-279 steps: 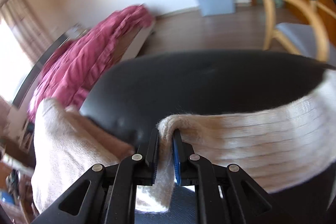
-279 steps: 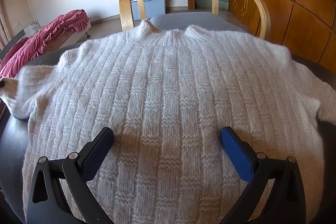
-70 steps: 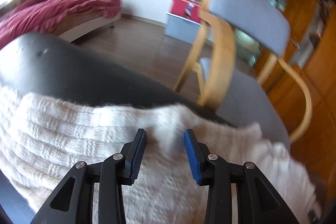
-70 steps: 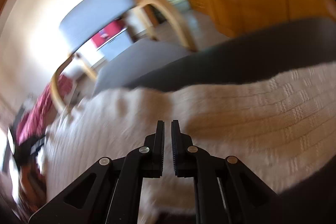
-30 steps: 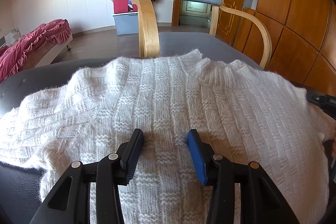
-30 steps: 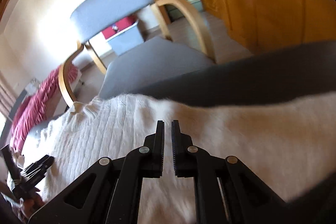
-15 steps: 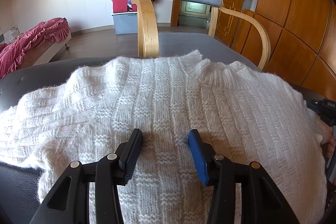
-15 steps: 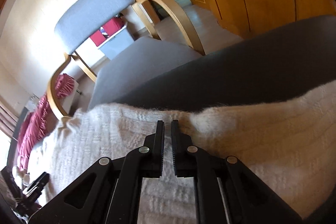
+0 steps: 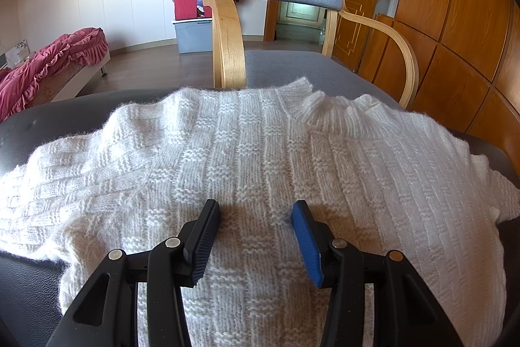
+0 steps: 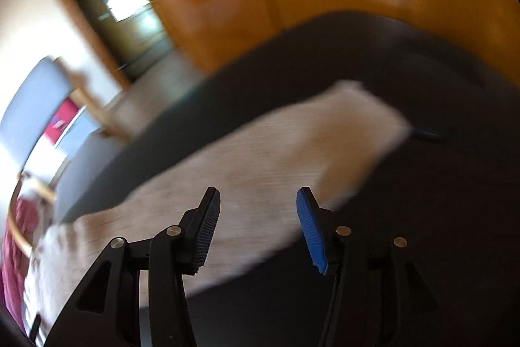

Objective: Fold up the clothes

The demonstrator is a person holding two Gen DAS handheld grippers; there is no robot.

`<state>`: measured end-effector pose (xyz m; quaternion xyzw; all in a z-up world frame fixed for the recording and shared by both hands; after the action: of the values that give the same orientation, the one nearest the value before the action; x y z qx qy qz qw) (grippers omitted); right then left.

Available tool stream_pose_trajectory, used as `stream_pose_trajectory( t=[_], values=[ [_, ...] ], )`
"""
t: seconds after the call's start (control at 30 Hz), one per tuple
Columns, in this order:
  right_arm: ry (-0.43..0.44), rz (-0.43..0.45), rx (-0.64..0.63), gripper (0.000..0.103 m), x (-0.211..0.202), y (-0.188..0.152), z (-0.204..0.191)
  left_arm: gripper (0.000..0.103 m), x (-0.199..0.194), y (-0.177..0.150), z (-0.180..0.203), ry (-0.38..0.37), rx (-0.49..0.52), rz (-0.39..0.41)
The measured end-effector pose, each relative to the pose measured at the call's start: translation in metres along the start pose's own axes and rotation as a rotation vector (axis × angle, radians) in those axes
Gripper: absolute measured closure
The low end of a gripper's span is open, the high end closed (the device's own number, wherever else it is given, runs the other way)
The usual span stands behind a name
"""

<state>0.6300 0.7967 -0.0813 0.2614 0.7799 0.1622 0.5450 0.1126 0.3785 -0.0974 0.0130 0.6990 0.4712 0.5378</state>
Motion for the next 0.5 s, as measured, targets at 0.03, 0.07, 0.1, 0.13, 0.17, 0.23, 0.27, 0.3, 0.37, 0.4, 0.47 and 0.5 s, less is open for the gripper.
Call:
stream_pose_trajectory(
  t=[0.03, 0.07, 0.1, 0.13, 0.17, 0.23, 0.27, 0.3, 0.37, 0.4, 0.47, 0.5],
  values=[
    [-0.016, -0.001, 0.032, 0.05, -0.001, 0.003, 0.016, 0.056, 0.0, 0.0, 0.0, 0.0, 0.0, 0.0],
    [-0.03, -0.001, 0.053, 0.05, -0.001, 0.006, 0.028, 0.056, 0.0, 0.0, 0.0, 0.0, 0.0, 0.0],
    [-0.041, 0.004, 0.072, 0.05, -0.001, 0.008, 0.037, 0.055, 0.0, 0.0, 0.0, 0.0, 0.001, 0.0],
    [-0.052, 0.009, 0.091, 0.05, -0.001, 0.011, 0.046, 0.055, 0.0, 0.0, 0.0, 0.0, 0.001, 0.0],
    [-0.05, 0.013, 0.1, 0.05, -0.001, 0.014, 0.051, 0.055, 0.0, 0.0, 0.0, 0.0, 0.001, 0.0],
    [-0.047, 0.019, 0.114, 0.049, 0.0, 0.021, 0.056, 0.055, 0.0, 0.0, 0.0, 0.001, 0.001, 0.0],
    [-0.046, 0.02, 0.121, 0.048, 0.001, 0.024, 0.057, 0.055, 0.0, 0.0, 0.0, 0.001, 0.001, 0.0],
    [-0.044, 0.022, 0.128, 0.048, 0.002, 0.027, 0.058, 0.055, 0.0, 0.0, 0.0, 0.0, 0.001, 0.0],
    [-0.041, 0.028, 0.148, 0.048, 0.007, 0.032, 0.058, 0.055, 0.0, 0.0, 0.0, 0.0, 0.001, 0.001],
    [-0.042, 0.033, 0.159, 0.048, 0.009, 0.035, 0.057, 0.055, 0.0, 0.0, 0.0, 0.001, 0.001, 0.0],
    [-0.044, 0.045, 0.178, 0.048, 0.012, 0.04, 0.055, 0.055, 0.0, 0.0, 0.0, 0.0, 0.002, 0.001],
    [-0.045, 0.052, 0.185, 0.048, 0.013, 0.042, 0.055, 0.055, 0.0, 0.0, 0.0, 0.0, 0.002, 0.001]
  ],
)
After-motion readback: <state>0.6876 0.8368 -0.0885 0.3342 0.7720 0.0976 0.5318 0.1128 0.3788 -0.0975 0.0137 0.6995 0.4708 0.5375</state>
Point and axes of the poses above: each gripper's, at about its wrist camera, not at the fingertips, and x roughly the way its jaws point, z to its right, y to its top, the point moved 10 cm from there along x, roughly the way its jaws point, and after that the axes turned 5 degrees about x, right-handed, at the moved point
